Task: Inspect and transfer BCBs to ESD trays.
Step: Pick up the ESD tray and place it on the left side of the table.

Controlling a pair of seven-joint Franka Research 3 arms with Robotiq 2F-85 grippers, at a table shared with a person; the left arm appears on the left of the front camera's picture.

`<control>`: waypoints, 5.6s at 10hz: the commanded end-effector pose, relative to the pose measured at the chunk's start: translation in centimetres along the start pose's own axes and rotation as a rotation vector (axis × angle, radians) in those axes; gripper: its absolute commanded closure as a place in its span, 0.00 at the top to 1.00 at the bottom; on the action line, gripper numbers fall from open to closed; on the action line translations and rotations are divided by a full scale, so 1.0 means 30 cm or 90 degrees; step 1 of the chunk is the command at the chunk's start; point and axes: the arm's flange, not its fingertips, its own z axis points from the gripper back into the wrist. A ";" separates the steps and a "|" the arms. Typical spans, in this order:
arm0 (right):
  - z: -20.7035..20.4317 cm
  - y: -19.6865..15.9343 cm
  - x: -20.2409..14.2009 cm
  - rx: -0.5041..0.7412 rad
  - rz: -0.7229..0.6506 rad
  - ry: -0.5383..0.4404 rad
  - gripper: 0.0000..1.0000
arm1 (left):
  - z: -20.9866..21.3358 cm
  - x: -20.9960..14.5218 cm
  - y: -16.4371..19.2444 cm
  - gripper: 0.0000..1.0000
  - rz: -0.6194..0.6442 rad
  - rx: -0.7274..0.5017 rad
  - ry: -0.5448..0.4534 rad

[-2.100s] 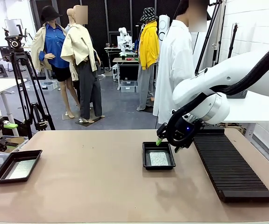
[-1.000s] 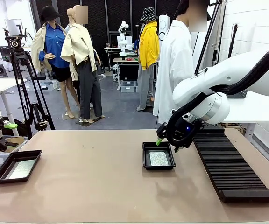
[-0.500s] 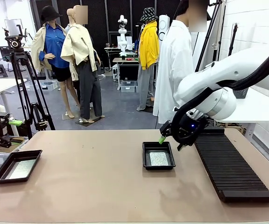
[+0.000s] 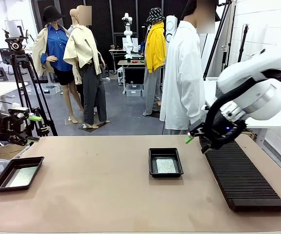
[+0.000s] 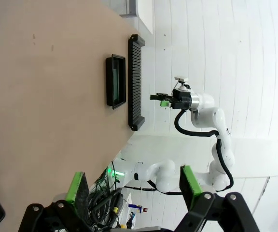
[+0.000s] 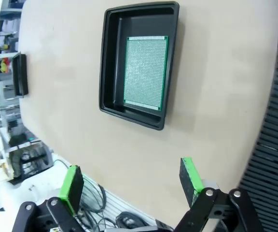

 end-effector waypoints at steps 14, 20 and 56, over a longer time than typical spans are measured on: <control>0.351 -0.523 -0.091 0.259 -0.054 -0.086 1.00 | -0.596 0.132 -0.482 1.00 0.064 0.198 -0.065; 0.349 -0.675 -0.064 0.376 -0.033 -0.069 1.00 | -0.980 0.192 -0.612 1.00 0.047 0.414 -0.087; 0.353 -0.736 -0.051 0.403 -0.027 -0.038 1.00 | -1.820 0.135 -0.288 1.00 -0.098 0.646 0.073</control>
